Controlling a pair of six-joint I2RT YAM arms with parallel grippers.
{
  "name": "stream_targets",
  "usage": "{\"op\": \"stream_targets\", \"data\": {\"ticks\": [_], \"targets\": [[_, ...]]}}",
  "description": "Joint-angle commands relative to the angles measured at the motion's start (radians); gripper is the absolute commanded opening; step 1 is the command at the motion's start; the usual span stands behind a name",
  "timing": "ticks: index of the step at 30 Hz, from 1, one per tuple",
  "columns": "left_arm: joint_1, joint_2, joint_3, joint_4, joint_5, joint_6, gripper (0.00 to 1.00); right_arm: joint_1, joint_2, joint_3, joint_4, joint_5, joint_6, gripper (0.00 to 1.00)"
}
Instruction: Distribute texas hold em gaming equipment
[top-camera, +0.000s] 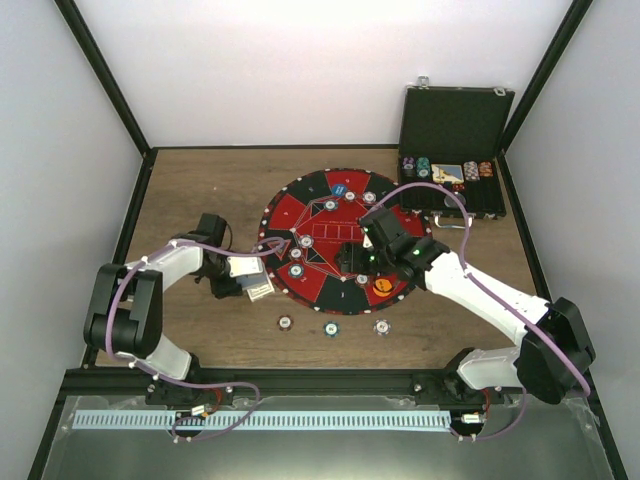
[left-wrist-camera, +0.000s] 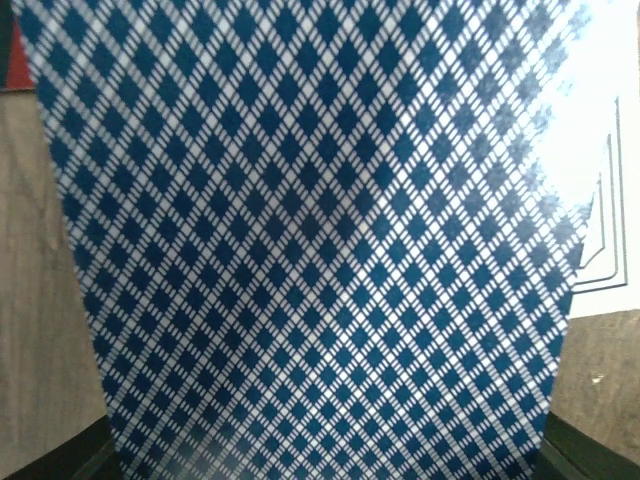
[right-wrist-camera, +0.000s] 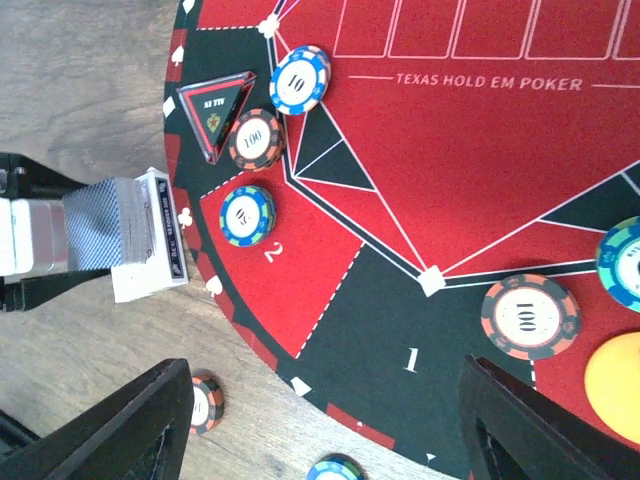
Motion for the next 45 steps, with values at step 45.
{"op": "stream_targets", "data": {"ticks": [45], "targets": [[-0.19,-0.287,0.218,-0.33,0.18,-0.047,0.04,0.098,0.365,-0.009,0.855,-0.759,0.377,0.74]]}}
